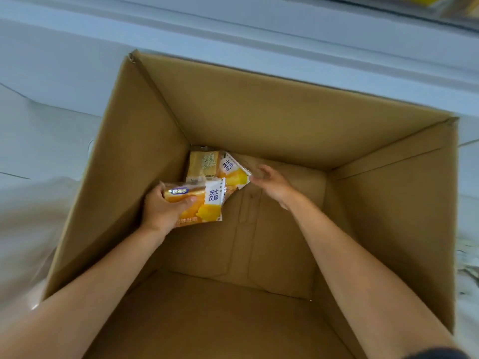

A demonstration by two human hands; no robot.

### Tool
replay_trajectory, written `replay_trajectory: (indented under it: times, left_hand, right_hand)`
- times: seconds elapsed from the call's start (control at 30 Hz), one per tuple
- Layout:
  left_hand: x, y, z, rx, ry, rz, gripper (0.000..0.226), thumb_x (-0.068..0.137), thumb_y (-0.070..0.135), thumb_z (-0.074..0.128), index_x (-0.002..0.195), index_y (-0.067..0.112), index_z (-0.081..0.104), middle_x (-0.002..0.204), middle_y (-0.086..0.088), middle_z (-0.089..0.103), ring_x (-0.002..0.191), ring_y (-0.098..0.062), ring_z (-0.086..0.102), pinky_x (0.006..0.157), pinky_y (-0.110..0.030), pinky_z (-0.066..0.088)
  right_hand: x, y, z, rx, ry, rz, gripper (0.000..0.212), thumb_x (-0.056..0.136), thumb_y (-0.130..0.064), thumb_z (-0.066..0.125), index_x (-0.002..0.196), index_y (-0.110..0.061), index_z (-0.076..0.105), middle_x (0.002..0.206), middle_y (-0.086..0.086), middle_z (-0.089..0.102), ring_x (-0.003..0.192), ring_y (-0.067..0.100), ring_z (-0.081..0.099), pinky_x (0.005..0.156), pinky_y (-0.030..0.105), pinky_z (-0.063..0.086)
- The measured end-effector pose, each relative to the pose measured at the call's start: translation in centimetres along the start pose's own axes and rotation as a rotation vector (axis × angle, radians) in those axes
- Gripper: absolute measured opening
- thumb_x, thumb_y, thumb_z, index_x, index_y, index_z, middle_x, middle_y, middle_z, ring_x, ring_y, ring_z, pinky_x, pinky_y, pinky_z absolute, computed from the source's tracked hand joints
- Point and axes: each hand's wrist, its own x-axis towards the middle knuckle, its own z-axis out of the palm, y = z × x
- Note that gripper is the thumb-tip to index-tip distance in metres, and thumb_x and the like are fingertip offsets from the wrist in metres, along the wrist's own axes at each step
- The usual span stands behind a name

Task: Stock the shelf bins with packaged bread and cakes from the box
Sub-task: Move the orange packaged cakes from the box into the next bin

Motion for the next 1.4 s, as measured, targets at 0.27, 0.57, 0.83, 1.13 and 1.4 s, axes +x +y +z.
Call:
replay_trajectory:
  times: [0.27, 0.57, 0.83, 1.13, 1.4]
  left_hand:
    - [-1.3, 0.0, 0.9, 0.080, -0.096, -0.011, 0.048, 0.076, 0.022, 0.083, 0.116, 0.016, 0.058, 0.110, -0.006, 0.069, 0.095, -0.021, 0.069, 0.076, -0.033, 0.057]
    - [-2.9, 1.5, 2.2, 0.056, -0.071, 0.065, 0.046, 0.073, 0.021, 0.086, 0.110, 0.015, 0.059, 0.111, -0.008, 0.069, 0.098, -0.025, 0.068, 0.082, -0.041, 0.058]
    - [-6.6, 5.8, 1.8, -0.069, -0.043, 0.169, 0.058, 0.078, 0.026, 0.082, 0.126, 0.007, 0.055, 0.117, -0.006, 0.066, 0.105, -0.025, 0.066, 0.088, -0.041, 0.056]
    - [-14.9, 13.9, 2.3, -0.190, -0.379, 0.171, 0.095, 0.060, 0.085, 0.065, 0.122, 0.016, 0.052, 0.103, -0.006, 0.072, 0.091, -0.027, 0.072, 0.077, -0.045, 0.060]
    - [-20.0, 21.5, 3.9, -0.166, -0.524, 0.578, 0.055, 0.080, 0.043, 0.077, 0.125, 0.020, 0.055, 0.119, 0.005, 0.066, 0.112, -0.016, 0.062, 0.092, -0.036, 0.050]
  right_hand:
    - [2.2, 1.2, 3.5, 0.030, 0.065, 0.047, 0.014, 0.089, -0.005, 0.066, 0.101, -0.012, 0.065, 0.103, 0.009, 0.066, 0.090, 0.019, 0.060, 0.071, 0.025, 0.047]
    - [-8.2, -0.6, -4.6, 0.031, 0.369, -0.151, 0.018, 0.094, 0.000, 0.048, 0.094, -0.015, 0.056, 0.098, 0.005, 0.065, 0.084, 0.015, 0.059, 0.056, 0.016, 0.044]
    - [-19.1, -5.4, -6.5, 0.275, 0.345, -0.230, 0.018, 0.095, 0.000, 0.047, 0.097, -0.015, 0.056, 0.108, 0.010, 0.067, 0.094, 0.022, 0.066, 0.079, 0.040, 0.058]
    - [-24.7, -9.2, -6.7, 0.379, 0.282, -0.270, 0.024, 0.098, -0.010, 0.050, 0.122, -0.009, 0.055, 0.118, 0.008, 0.065, 0.103, 0.021, 0.066, 0.093, 0.044, 0.054]
    - [-29.6, -14.8, -12.1, 0.105, 0.354, -0.533, 0.059, 0.080, -0.016, 0.078, 0.128, -0.019, 0.043, 0.104, -0.001, 0.064, 0.085, 0.002, 0.064, 0.070, 0.014, 0.053]
